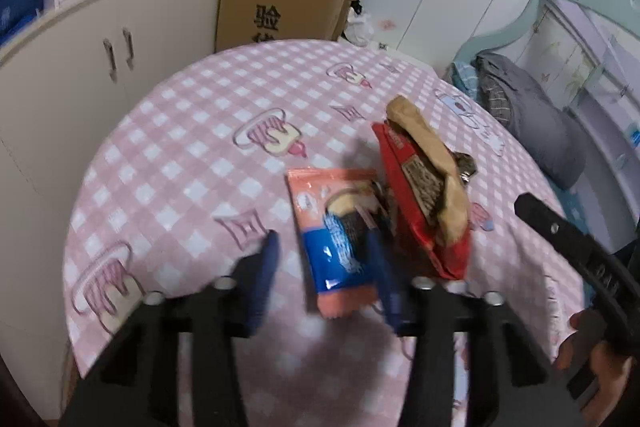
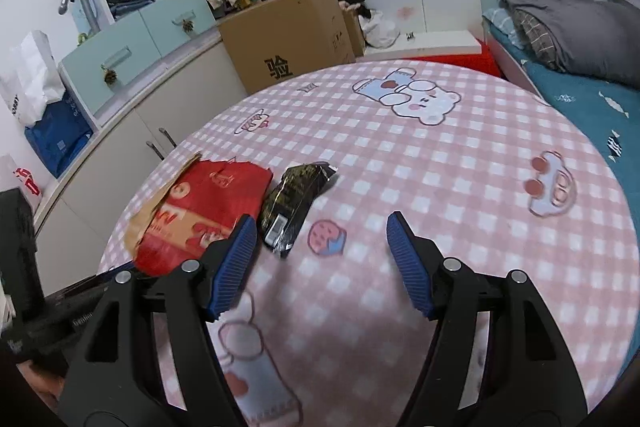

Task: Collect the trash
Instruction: 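Grasp the black wrapper with the right gripper while the left grasps the orange-blue packet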

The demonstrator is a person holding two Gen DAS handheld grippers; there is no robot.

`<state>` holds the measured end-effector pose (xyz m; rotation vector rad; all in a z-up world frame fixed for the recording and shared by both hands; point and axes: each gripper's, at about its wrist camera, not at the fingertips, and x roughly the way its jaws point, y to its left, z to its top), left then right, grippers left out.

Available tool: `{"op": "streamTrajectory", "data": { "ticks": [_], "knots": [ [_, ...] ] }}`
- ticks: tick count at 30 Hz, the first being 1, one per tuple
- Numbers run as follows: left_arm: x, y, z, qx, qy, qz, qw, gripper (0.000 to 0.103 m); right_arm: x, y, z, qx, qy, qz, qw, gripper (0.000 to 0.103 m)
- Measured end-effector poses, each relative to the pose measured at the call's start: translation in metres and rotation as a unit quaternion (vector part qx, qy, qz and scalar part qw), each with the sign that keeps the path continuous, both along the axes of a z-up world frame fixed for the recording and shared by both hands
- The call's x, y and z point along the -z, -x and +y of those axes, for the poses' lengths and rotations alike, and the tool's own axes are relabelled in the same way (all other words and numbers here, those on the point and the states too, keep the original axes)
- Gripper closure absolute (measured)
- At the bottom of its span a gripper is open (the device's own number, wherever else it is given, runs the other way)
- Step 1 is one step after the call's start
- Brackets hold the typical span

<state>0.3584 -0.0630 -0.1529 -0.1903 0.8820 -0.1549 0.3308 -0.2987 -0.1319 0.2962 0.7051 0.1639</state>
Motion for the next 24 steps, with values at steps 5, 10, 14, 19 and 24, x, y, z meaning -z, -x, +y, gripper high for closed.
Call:
{"op": "streamTrajectory", "data": {
  "ticks": [5,10,14,19,24],
  "knots": [
    [0.003,-0.006,0.001,0.003,-0.030,-0.001,0.9995,0.101,0.004,-0.029,0.009,-0.002,0.014,0.028,1.000,0.036],
    [0.003,-0.010,0.014,0.003,-0.004,0.002,1.0000,0.103,0.012,-0.053,0.015,-0.004,0.016,0.057,0.998,0.037],
    [0.000,-0.006,0.025,-0.015,-0.006,-0.010,0.9998,0.103,0.015,-0.061,0.017,-0.010,0.017,0.063,0.998,0.047],
    [-0.002,-0.003,0.049,-0.036,-0.005,-0.016,0.9992,0.103,0.015,-0.067,0.030,-0.035,0.036,0.062,0.997,0.079],
    [-0.010,0.010,0.071,-0.058,0.005,-0.026,0.9980,0.103,0.007,-0.056,0.032,-0.030,0.051,0.039,0.998,0.097]
  ]
}}
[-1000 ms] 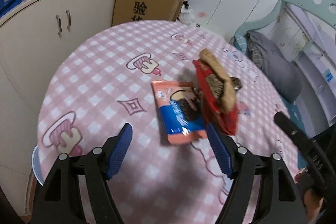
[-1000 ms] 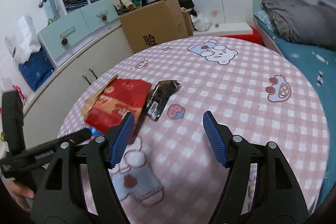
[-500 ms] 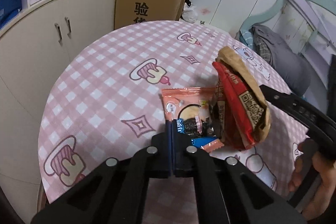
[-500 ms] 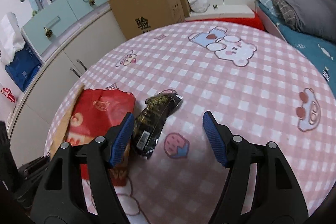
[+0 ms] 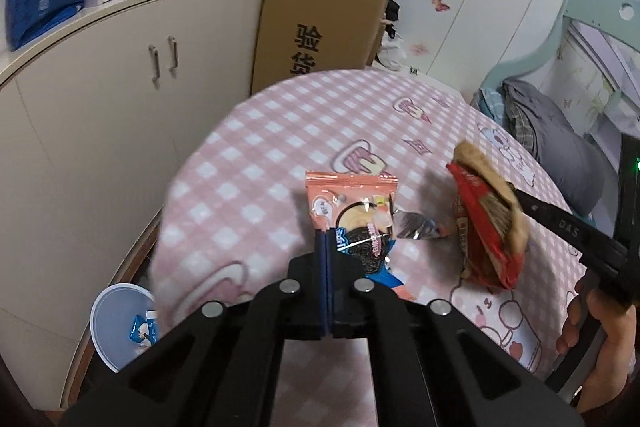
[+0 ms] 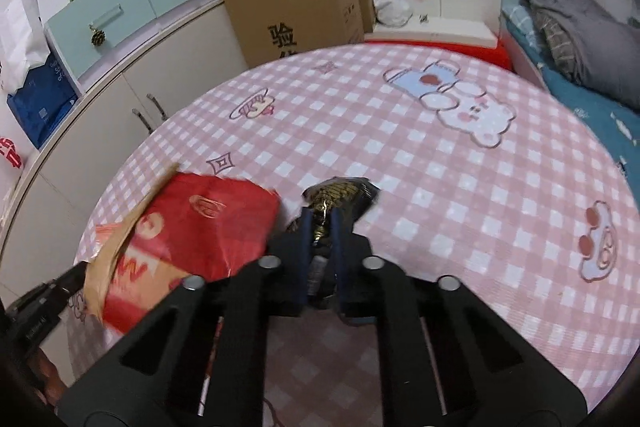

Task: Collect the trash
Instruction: 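Grasp the black wrapper with the right gripper while the left grasps the orange-blue packet, then carry the black wrapper and orange-blue packet over the wastebasket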

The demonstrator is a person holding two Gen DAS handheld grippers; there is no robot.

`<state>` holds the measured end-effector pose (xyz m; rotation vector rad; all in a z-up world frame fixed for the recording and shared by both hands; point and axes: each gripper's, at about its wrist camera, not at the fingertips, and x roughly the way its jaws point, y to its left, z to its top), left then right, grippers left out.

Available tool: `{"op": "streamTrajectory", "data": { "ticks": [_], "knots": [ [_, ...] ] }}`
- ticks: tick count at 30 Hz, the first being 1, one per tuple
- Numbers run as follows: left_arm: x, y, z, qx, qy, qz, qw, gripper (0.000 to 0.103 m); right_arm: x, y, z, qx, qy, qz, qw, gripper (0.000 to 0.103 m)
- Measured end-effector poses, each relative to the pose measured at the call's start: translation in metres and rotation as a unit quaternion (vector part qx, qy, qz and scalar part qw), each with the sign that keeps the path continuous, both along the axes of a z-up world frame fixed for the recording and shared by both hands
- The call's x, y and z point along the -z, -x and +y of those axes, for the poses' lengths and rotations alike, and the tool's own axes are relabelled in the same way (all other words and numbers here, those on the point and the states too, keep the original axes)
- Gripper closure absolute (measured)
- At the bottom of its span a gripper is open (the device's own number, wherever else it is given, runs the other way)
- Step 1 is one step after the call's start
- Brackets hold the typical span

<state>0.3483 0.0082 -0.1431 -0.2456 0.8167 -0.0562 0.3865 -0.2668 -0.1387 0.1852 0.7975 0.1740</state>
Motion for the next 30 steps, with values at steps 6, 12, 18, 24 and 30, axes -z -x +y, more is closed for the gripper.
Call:
{"op": "streamTrajectory", "data": {
  "ticks": [6,12,18,24,30],
  "knots": [
    [-0.011,0.020,0.021,-0.017,0.007,-0.015,0.9997,0.103,-0.007,0.015,-0.015,0.012,-0.009,-0.011,1.000,0.102],
    [-0.019,0.045,0.044,-0.032,0.021,-0.024,0.9990,0.103,-0.025,0.039,-0.026,0.023,-0.015,-0.035,0.999,0.102],
    [-0.023,0.060,0.056,-0.039,0.030,-0.026,0.9984,0.103,-0.023,0.042,-0.021,0.034,-0.002,-0.011,0.999,0.095],
    [-0.026,0.069,0.068,-0.054,0.025,-0.030,0.9978,0.103,-0.010,0.026,-0.004,0.045,0.027,-0.003,0.999,0.054],
    [-0.028,0.071,0.085,-0.072,0.028,-0.038,0.9963,0.103,0.007,0.004,0.004,0.034,0.051,0.026,0.998,0.084]
  ]
}}
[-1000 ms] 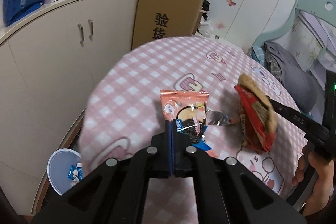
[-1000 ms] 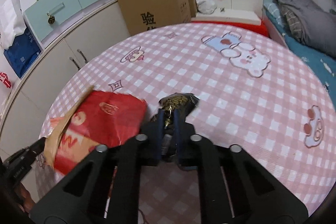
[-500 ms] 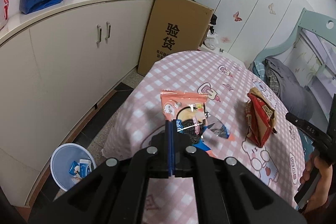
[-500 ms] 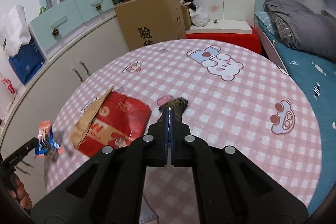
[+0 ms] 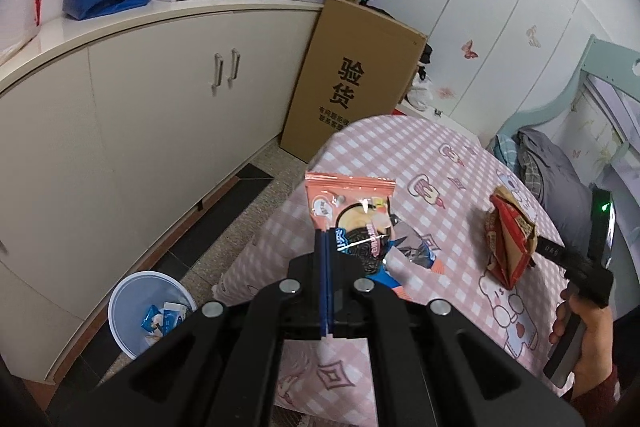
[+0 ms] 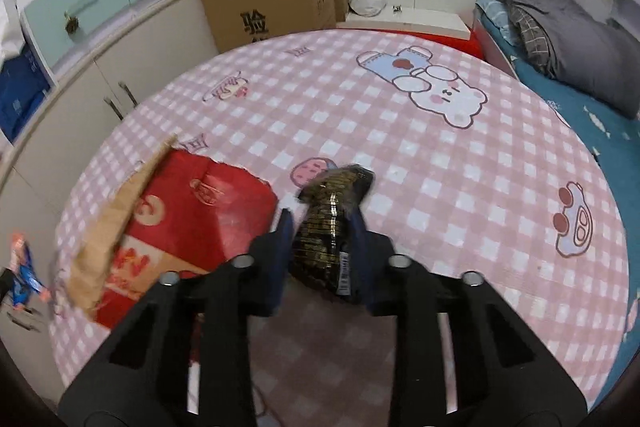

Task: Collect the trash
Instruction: 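Carry the black wrapper and orange-blue packet over the wastebasket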

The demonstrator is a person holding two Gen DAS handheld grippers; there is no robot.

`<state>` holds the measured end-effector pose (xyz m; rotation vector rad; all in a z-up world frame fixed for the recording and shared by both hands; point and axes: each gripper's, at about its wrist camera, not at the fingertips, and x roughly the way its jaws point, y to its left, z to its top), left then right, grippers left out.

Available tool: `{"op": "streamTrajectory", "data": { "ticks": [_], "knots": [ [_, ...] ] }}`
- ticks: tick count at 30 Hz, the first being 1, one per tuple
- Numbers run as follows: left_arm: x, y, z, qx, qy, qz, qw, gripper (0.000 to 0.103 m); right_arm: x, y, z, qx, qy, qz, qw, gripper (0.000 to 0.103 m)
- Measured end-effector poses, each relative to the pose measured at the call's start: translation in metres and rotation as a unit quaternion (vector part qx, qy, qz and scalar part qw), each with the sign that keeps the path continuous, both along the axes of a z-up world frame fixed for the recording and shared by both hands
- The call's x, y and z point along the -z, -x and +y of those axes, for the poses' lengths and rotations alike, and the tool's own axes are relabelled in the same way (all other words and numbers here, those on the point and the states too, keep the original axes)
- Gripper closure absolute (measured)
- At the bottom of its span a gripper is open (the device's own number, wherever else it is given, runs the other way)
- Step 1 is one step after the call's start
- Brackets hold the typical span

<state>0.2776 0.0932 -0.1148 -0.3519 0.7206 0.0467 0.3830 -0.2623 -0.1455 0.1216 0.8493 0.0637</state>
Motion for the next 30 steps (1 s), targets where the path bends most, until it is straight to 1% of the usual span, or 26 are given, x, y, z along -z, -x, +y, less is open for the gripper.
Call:
{"op": "streamTrajectory", "data": {
  "ticks": [1,3,6,9,12,15,16,17,20,22,24,27,30],
  "knots": [
    [0.000,0.001,0.003,-0.002,0.000,-0.002,1.0000,0.103,-0.002,0.002,-0.001,-0.002,0.002,-0.005,1.000,0.090],
    [-0.001,0.003,0.009,-0.009,-0.001,-0.005,0.9999,0.103,-0.010,0.011,-0.007,0.010,-0.006,-0.029,1.000,0.091],
    [-0.001,0.007,0.017,-0.020,-0.002,-0.009,0.9998,0.103,-0.035,0.030,-0.017,0.029,-0.010,-0.080,0.996,0.091],
    [0.001,0.012,0.027,-0.028,-0.001,-0.011,0.9996,0.103,-0.060,0.050,-0.013,0.012,-0.025,-0.113,0.993,0.091],
    [0.001,0.020,0.037,-0.036,-0.002,-0.015,0.9992,0.103,-0.082,0.070,0.008,-0.030,-0.041,-0.141,0.989,0.091],
    [0.002,0.033,0.054,-0.046,-0.004,-0.020,0.9987,0.103,-0.098,0.090,0.048,-0.090,-0.056,-0.161,0.981,0.091],
    [0.003,0.036,0.057,-0.049,-0.005,-0.020,0.9986,0.103,-0.099,0.094,0.058,-0.105,-0.058,-0.163,0.979,0.091],
    [0.005,0.043,0.065,-0.056,-0.006,-0.020,0.9982,0.103,-0.100,0.102,0.080,-0.135,-0.059,-0.165,0.975,0.091],
    [0.013,0.061,0.087,-0.076,-0.005,-0.017,0.9970,0.103,-0.093,0.119,0.142,-0.210,-0.061,-0.158,0.963,0.091],
    [0.022,0.072,0.101,-0.090,-0.008,-0.011,0.9958,0.103,-0.081,0.129,0.182,-0.252,-0.063,-0.145,0.955,0.091],
    [0.035,0.083,0.117,-0.103,-0.009,0.005,0.9946,0.103,-0.062,0.138,0.231,-0.296,-0.060,-0.124,0.945,0.091],
    [0.059,0.096,0.145,-0.124,-0.004,0.032,0.9918,0.103,-0.031,0.149,0.290,-0.344,-0.052,-0.091,0.933,0.091],
    [0.084,0.105,0.169,-0.141,0.005,0.059,0.9883,0.103,0.002,0.157,0.340,-0.374,-0.031,-0.066,0.925,0.091]
  ]
}}
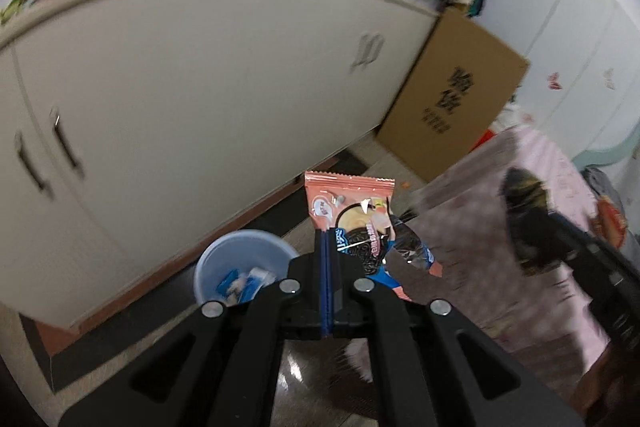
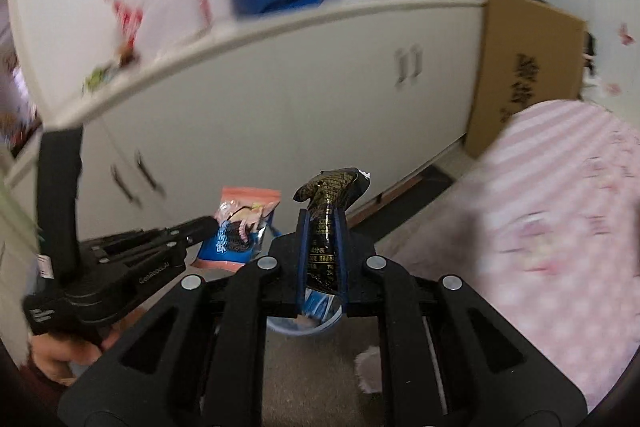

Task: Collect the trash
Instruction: 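Carry the black wrapper and orange-blue packet over the wastebasket, then open both grippers to drop the wrapper and packet into the wastebasket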

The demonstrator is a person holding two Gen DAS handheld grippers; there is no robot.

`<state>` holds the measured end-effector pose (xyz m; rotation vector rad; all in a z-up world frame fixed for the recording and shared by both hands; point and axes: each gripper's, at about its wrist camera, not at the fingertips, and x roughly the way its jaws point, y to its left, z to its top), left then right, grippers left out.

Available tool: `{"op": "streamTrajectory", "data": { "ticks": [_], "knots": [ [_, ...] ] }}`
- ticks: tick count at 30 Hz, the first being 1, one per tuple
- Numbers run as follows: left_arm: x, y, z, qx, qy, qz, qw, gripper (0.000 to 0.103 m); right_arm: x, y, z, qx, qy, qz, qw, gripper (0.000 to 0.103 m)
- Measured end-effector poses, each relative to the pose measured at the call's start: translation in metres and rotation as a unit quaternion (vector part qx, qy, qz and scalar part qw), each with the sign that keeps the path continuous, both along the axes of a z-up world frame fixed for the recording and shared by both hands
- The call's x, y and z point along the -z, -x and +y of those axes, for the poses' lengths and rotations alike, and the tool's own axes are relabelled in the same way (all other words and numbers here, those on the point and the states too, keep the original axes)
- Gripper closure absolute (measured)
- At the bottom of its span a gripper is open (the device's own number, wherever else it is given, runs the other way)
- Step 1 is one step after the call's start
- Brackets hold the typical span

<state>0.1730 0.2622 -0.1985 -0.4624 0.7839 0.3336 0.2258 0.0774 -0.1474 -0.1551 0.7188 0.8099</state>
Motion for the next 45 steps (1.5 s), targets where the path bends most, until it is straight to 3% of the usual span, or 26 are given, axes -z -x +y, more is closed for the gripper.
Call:
{"op": "streamTrajectory", "data": {
  "ticks": [6,13,14,15,17,27,42,44,45],
  "knots": [
    [0.049,-0.003,0.039,-0.022,0.015,0.051,0.9984,0.103,0.057,-0.007,0.060,-0.022,0.031,0.041,0.998,0.091],
    [0.082,-0.032,0.071,-0.032,0.034,0.075,0.9961,0.100,0.092,-0.022,0.081,-0.006,0.032,0.069,0.997,0.091],
    [0.087,-0.036,0.074,-0.031,0.039,0.078,0.9957,0.093,0.098,-0.026,0.086,-0.004,0.035,0.073,0.997,0.091],
    [0.089,-0.037,0.075,-0.035,0.038,0.082,0.9953,0.067,0.102,-0.028,0.087,-0.002,0.035,0.078,0.996,0.091],
    [0.096,-0.036,0.078,-0.052,0.030,0.087,0.9944,0.041,0.109,-0.031,0.090,0.001,0.039,0.086,0.996,0.091],
    [0.115,-0.016,0.088,-0.070,0.050,0.104,0.9909,0.040,0.130,-0.033,0.095,0.001,0.057,0.112,0.992,0.091],
    [0.093,0.000,0.091,-0.089,0.046,0.075,0.9921,0.036,0.113,-0.034,0.100,-0.005,0.028,0.098,0.995,0.090],
    [0.089,0.004,0.095,-0.104,0.041,0.069,0.9913,0.036,0.110,-0.034,0.104,-0.006,0.013,0.092,0.996,0.086],
    [0.087,0.006,0.096,-0.111,0.038,0.067,0.9908,0.036,0.108,-0.035,0.105,-0.007,0.006,0.090,0.996,0.067]
  ]
}}
